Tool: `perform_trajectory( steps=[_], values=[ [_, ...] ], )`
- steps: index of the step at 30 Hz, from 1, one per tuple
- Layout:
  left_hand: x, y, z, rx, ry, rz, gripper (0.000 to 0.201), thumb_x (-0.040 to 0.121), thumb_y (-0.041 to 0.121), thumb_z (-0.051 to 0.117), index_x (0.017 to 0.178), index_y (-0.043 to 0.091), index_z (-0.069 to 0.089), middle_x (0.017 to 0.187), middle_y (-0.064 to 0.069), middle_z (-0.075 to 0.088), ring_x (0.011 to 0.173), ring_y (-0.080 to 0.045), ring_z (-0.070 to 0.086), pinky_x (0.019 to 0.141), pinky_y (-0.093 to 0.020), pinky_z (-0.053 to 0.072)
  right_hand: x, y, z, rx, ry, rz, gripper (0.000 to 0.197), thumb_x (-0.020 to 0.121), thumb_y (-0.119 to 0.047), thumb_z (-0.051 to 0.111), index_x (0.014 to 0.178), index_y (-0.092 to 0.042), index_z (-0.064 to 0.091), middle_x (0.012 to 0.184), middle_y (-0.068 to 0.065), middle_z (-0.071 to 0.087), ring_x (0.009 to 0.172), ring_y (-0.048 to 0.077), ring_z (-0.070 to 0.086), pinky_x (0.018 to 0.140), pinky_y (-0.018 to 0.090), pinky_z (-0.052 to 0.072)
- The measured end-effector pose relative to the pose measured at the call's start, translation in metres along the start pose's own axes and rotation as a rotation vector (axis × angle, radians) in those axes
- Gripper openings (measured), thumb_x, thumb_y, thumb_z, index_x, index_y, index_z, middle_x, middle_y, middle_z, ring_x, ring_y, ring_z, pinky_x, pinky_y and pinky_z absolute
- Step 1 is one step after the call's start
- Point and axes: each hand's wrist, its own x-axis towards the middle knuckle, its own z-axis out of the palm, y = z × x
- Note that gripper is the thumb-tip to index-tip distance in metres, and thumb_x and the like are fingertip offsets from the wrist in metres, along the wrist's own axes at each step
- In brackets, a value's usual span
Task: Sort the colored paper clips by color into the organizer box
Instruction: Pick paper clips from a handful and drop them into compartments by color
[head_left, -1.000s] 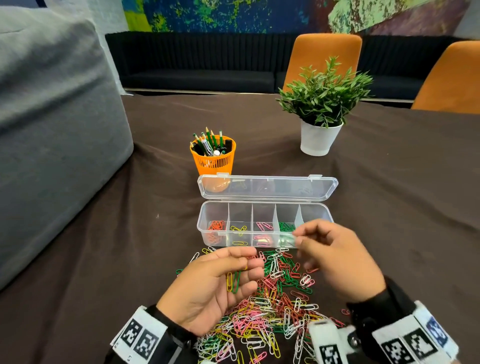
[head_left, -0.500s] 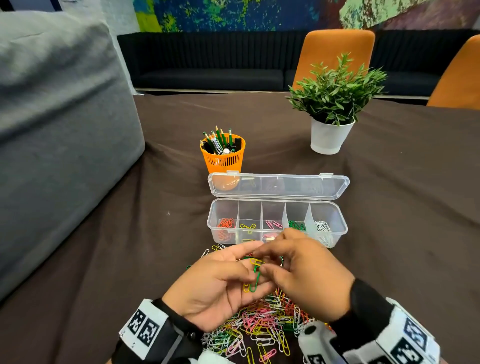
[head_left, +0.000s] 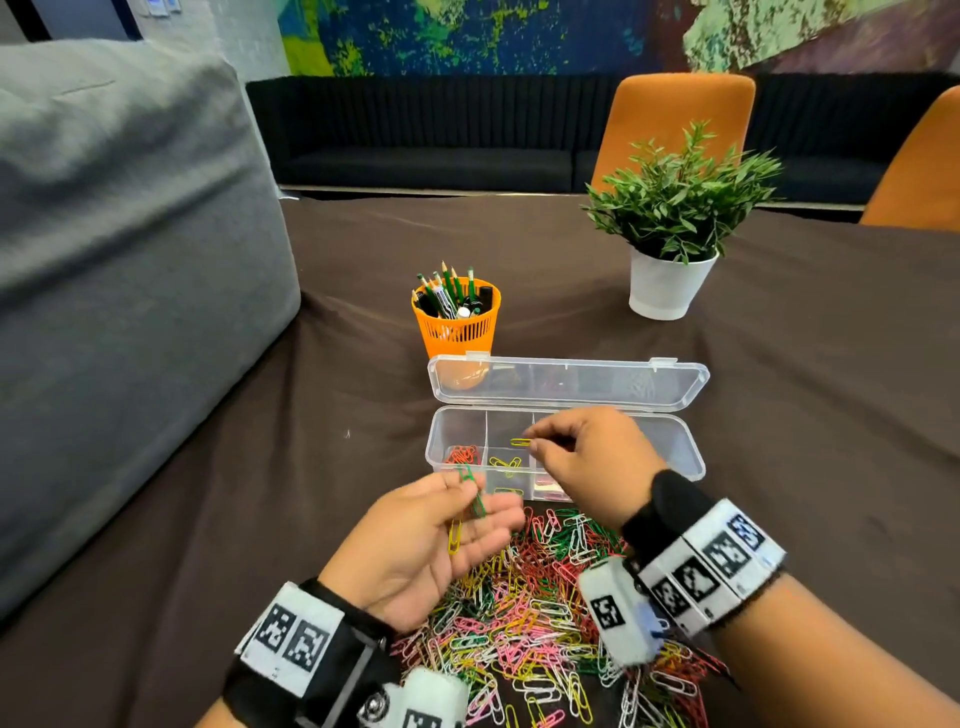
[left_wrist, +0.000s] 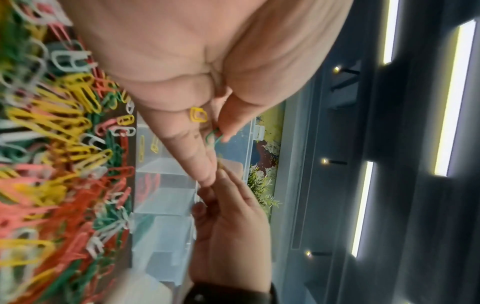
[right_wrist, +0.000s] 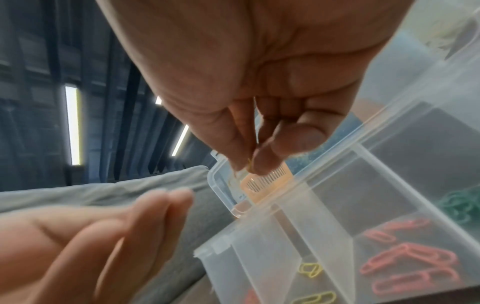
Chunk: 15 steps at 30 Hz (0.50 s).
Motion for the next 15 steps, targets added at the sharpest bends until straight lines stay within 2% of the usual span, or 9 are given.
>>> perform_trajectory(
  steps=[2, 3, 4, 6, 9, 12, 13, 15],
  values=[
    [0.007, 0.01, 0.001, -0.147, -0.013, 0.014, 0.012, 0.102, 0.012, 0.045, 0.1, 0.008, 0.056, 0.106, -0.027, 0.071, 0.08, -0.029, 0.073, 0.062, -0.031, 0.061, 0.007, -0.002, 0.003, -0.025, -0.052, 0.017, 0.025, 0.091, -0.024, 0.065, 0.115, -0.023, 0.07, 0.107, -0.007, 0.072, 0.094, 0.005, 0.065, 0.09, 0.021, 0.048],
    [0.01, 0.016, 0.003, -0.19, -0.027, 0.01, 0.012, 0.101, 0.014, 0.045, 0.098, 0.011, 0.056, 0.102, -0.022, 0.071, 0.072, -0.024, 0.068, 0.054, -0.028, 0.058, 0.007, -0.003, 0.002, -0.032, -0.052, 0.017, 0.026, 0.092, -0.022, 0.063, 0.117, -0.023, 0.069, 0.108, -0.008, 0.071, 0.095, 0.005, 0.063, 0.091, 0.02, 0.048],
    [0.013, 0.02, 0.004, -0.206, -0.044, 0.003, 0.011, 0.1, 0.015, 0.047, 0.096, 0.014, 0.057, 0.094, -0.016, 0.069, 0.065, -0.019, 0.058, 0.046, -0.024, 0.05, 0.005, -0.001, 0.0, -0.029, -0.036, 0.017, 0.023, 0.092, -0.021, 0.062, 0.114, -0.025, 0.069, 0.105, -0.011, 0.07, 0.092, 0.002, 0.062, 0.089, 0.019, 0.047],
    [0.018, 0.03, 0.01, -0.151, -0.093, 0.038, 0.012, 0.098, 0.017, 0.048, 0.092, 0.017, 0.058, 0.082, -0.007, 0.058, 0.059, -0.013, 0.041, 0.044, -0.02, 0.034, -0.002, 0.004, -0.006, -0.013, 0.017, 0.004, 0.016, 0.092, -0.02, 0.062, 0.1, -0.032, 0.069, 0.091, -0.018, 0.067, 0.082, -0.004, 0.059, 0.08, 0.017, 0.048],
    [0.027, 0.037, 0.027, 0.099, -0.098, 0.211, 0.018, 0.101, 0.015, 0.043, 0.09, 0.018, 0.058, 0.08, 0.0, 0.05, 0.062, -0.011, 0.037, 0.054, -0.023, 0.027, -0.016, 0.013, -0.02, -0.093, 0.068, -0.015, 0.01, 0.09, -0.022, 0.062, 0.088, -0.031, 0.066, 0.082, -0.021, 0.061, 0.078, -0.008, 0.054, 0.07, 0.012, 0.041],
    [0.041, 0.04, 0.043, 0.432, -0.013, 0.358, 0.025, 0.103, 0.012, 0.039, 0.086, 0.018, 0.057, 0.082, 0.002, 0.053, 0.069, -0.01, 0.043, 0.059, -0.022, 0.032, -0.037, 0.024, -0.038, -0.19, 0.063, -0.008, 0.008, 0.089, -0.023, 0.062, 0.083, -0.029, 0.064, 0.077, -0.018, 0.062, 0.072, -0.007, 0.055, 0.063, 0.006, 0.035],
    [0.047, 0.04, 0.046, 0.501, 0.007, 0.372, 0.026, 0.103, 0.011, 0.039, 0.085, 0.018, 0.058, 0.086, 0.001, 0.059, 0.074, -0.011, 0.049, 0.063, -0.023, 0.037, -0.045, 0.029, -0.045, -0.178, 0.054, 0.014, 0.01, 0.089, -0.024, 0.062, 0.081, -0.029, 0.063, 0.074, -0.017, 0.063, 0.07, -0.005, 0.057, 0.061, 0.007, 0.037],
    [0.056, 0.041, 0.047, 0.602, 0.034, 0.364, 0.023, 0.101, 0.013, 0.043, 0.087, 0.017, 0.061, 0.101, -0.004, 0.069, 0.094, -0.016, 0.06, 0.084, -0.032, 0.043, -0.058, 0.039, -0.055, -0.166, 0.02, 0.046, 0.012, 0.089, -0.025, 0.063, 0.077, -0.03, 0.063, 0.069, -0.014, 0.065, 0.068, -0.002, 0.059, 0.059, 0.009, 0.04]
  ],
)
